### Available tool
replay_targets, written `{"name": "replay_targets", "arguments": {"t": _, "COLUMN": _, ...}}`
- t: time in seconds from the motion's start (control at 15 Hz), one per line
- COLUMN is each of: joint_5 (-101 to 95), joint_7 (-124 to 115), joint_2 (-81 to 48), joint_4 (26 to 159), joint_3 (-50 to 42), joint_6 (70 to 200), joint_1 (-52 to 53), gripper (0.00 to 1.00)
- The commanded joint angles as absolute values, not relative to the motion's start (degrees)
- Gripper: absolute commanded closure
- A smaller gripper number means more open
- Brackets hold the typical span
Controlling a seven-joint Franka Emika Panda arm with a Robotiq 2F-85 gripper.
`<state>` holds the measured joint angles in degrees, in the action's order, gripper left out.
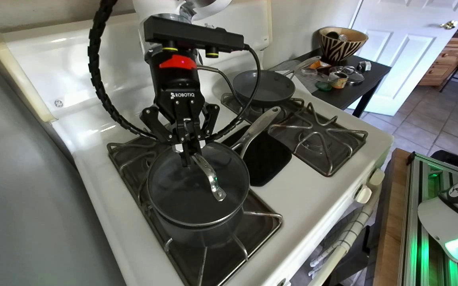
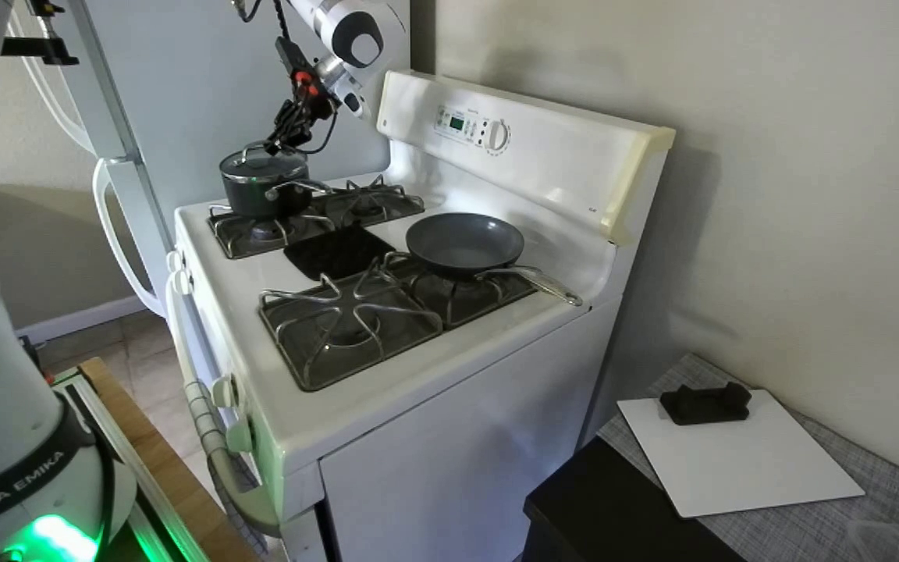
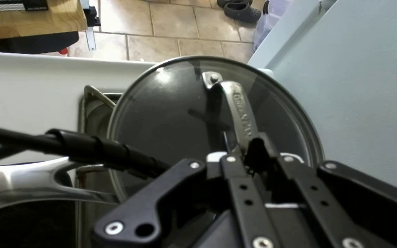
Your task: Put the glass lid on the pot.
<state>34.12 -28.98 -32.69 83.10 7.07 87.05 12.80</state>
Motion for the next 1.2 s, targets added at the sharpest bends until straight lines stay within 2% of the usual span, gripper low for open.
{"name": "replay_targets", "arguments": {"t": 0.0, "joint_5": 34.0, "joint_7": -30.7, "joint_2": -34.0, "joint_4": 80.6, "joint_3": 7.5, "joint_6": 84.6, "joint_1": 13.0, "gripper": 0.98}}
{"name": "replay_targets", "arguments": {"t": 1.13, "joint_5": 32.8, "joint_7": -31.7, "joint_2": -35.0, "joint_4": 80.1, "joint_3": 7.2, "joint_6": 85.0, "joint_1": 13.2, "gripper": 0.98}}
